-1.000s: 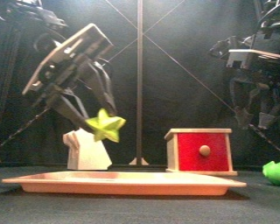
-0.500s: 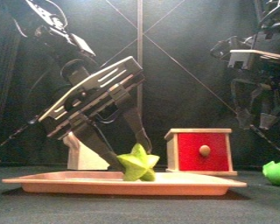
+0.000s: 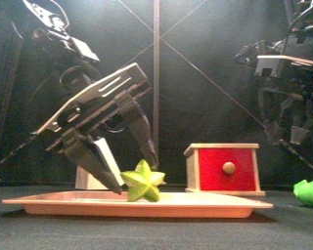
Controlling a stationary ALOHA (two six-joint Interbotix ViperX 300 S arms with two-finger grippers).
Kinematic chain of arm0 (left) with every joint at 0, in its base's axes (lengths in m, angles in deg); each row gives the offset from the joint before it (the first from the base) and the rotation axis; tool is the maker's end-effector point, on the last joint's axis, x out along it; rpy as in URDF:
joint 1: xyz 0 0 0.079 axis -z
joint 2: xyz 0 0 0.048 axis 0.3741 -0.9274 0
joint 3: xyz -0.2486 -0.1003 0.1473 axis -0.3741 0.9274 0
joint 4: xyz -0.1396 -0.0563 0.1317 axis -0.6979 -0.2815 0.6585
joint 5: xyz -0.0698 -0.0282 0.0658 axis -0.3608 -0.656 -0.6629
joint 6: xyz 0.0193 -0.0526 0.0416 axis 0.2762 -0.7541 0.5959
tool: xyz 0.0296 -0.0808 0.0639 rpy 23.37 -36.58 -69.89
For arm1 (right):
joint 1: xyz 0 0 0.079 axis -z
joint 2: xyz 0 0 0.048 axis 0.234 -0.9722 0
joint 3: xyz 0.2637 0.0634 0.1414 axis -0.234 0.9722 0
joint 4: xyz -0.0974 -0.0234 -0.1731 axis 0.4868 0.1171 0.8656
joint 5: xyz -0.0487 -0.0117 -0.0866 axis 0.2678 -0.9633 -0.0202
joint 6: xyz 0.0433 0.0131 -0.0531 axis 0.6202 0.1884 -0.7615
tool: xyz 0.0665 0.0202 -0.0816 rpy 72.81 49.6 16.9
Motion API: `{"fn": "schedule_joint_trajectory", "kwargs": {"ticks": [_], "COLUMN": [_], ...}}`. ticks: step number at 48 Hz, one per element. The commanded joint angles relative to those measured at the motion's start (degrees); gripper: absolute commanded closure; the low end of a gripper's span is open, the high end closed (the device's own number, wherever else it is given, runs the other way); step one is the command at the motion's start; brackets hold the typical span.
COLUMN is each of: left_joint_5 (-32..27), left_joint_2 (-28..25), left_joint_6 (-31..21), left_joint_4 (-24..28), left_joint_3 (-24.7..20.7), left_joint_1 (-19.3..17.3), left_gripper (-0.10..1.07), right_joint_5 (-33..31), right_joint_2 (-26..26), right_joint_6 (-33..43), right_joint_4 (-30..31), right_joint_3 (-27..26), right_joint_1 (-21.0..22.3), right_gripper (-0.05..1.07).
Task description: Put starfruit on plate
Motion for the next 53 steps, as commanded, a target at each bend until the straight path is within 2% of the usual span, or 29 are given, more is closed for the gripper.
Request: {"fn": "schedule_joint_trajectory", "kwargs": {"ticks": [1,11,53], "left_joint_5": [0.26,-0.09,0.7], "left_joint_2": [1.41,2.11,6.15], "left_joint_6": [0.09,0.0,0.26], "left_joint_4": [0.18,0.0,-0.79], "left_joint_3": [-0.62,-0.62,0.79], "left_joint_1": [-0.18,0.0,-0.18], "left_gripper": [0.06,-0.02,-0.02], "right_joint_5": [-0.09,-0.09,-0.09], "right_joint_2": [1.23,1.23,1.14], "right_joint_6": [0.09,0.09,0.09], "right_joint_4": [0.09,0.09,-1.67], "right_joint_3": [-0.53,-0.53,-0.44], "right_joint_1": [0.09,0.09,-1.05], "right_gripper": [0.13,0.13,0.13]}}
